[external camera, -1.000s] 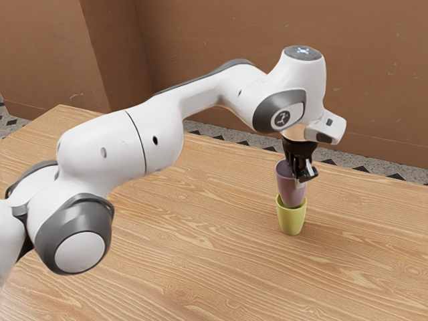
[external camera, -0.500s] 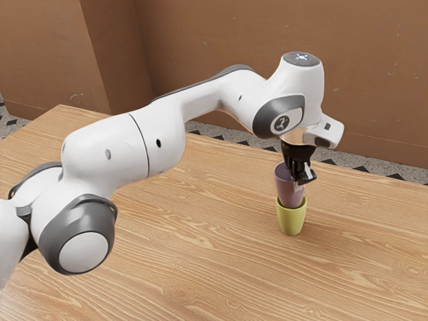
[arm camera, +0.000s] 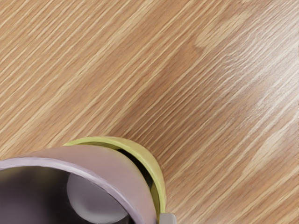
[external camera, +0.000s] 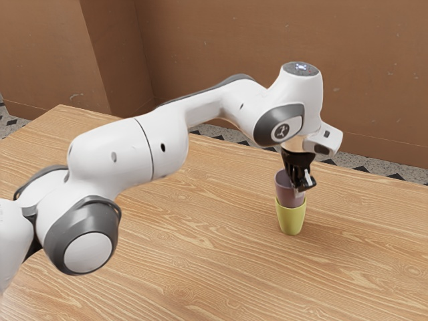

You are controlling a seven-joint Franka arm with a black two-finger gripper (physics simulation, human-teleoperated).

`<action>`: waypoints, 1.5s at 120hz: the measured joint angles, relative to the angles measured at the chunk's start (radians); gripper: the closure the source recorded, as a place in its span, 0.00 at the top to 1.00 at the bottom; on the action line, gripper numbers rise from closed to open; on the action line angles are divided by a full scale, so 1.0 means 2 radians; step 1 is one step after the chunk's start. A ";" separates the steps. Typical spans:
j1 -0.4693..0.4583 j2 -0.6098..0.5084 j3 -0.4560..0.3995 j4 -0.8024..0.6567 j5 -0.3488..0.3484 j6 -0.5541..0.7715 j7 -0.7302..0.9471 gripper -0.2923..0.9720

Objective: Place the left cup onto the right cup

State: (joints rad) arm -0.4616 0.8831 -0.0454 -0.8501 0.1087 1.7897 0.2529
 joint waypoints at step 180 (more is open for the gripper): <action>0.038 -0.252 0.007 -0.243 -0.004 -0.041 -0.022 0.77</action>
State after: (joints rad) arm -0.3858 0.3798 -0.0322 -1.3353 0.1002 1.7085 0.2096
